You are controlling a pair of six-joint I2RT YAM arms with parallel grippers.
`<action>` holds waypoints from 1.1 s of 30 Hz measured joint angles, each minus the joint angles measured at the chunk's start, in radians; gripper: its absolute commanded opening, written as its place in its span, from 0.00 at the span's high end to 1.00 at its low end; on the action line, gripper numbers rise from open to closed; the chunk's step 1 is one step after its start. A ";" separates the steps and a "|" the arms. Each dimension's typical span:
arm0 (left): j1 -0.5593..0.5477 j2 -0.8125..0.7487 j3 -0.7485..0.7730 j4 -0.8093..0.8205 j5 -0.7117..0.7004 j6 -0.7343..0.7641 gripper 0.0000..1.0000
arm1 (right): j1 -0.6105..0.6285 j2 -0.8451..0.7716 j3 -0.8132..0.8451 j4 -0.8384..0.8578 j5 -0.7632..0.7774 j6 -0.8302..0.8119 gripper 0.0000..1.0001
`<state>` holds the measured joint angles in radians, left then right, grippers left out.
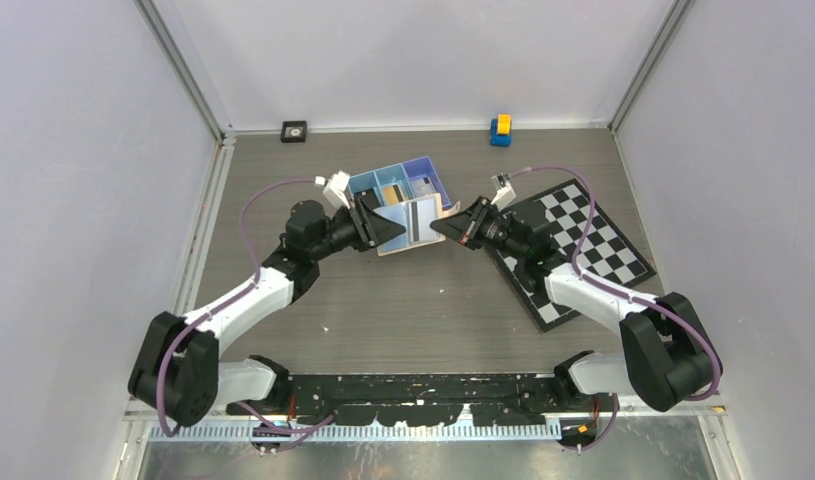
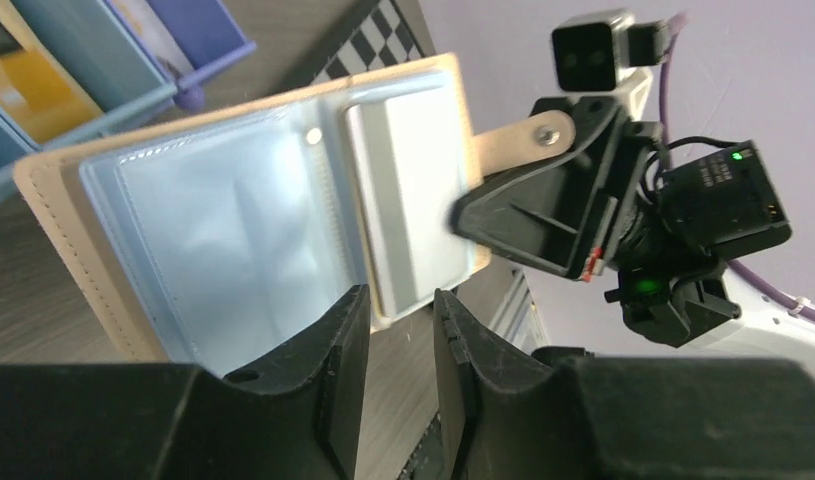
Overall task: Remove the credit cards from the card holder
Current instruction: Remove the credit card from the card holder.
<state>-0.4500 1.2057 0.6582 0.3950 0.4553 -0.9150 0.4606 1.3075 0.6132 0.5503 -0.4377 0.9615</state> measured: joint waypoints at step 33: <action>0.004 0.146 0.028 0.108 0.156 -0.095 0.73 | -0.010 0.030 -0.007 0.021 -0.031 0.020 0.99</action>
<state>-0.4458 1.3518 0.6865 0.5030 0.6113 -1.0100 0.4507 1.3376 0.6060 0.5709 -0.4690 0.9813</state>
